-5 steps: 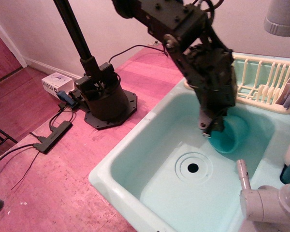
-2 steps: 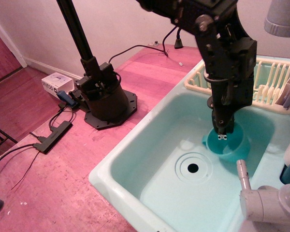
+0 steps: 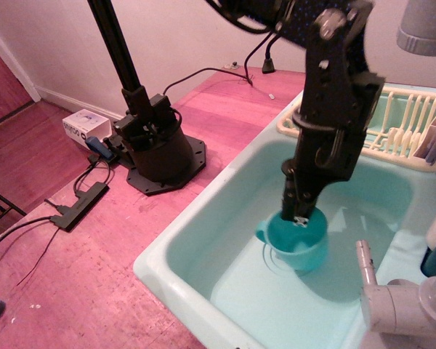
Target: Flip cup upright
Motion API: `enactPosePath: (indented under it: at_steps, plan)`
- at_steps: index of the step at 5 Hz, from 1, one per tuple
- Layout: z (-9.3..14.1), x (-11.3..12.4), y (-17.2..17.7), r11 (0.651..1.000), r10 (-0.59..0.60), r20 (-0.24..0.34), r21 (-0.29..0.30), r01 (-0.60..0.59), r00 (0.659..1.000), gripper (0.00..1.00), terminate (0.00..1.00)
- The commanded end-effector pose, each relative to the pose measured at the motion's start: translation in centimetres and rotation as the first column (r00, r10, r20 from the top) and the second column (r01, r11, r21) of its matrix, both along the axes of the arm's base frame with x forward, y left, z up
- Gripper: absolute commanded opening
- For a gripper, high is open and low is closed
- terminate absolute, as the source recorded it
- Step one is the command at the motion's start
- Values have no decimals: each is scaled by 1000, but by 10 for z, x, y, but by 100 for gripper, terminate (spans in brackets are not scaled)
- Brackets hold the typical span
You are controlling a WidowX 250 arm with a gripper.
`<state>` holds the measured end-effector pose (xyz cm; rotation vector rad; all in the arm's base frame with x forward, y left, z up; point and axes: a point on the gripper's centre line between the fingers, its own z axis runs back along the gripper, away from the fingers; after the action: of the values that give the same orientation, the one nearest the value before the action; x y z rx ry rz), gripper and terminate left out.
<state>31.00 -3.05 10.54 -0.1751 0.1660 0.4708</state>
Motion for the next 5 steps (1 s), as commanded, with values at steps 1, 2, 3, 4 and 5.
enactPosePath:
  at_steps: [1, 2, 3, 4, 5]
  plan:
    - [36, -11, -3, 999, -28, -101, -31, 25, 995, 0, 0]
    - [50, -12, 0, 999, -40, -149, 17, 43, 988, 100, 0]
    - [40, -3, -3, 997, -73, -163, 4, 74, 984, 100, 0]
    - [30, 2, -8, 995, -98, -168, -5, 99, 981, 100, 0]
    - [28, 2, -11, 996, -85, -147, 0, 86, 985, 100, 0]
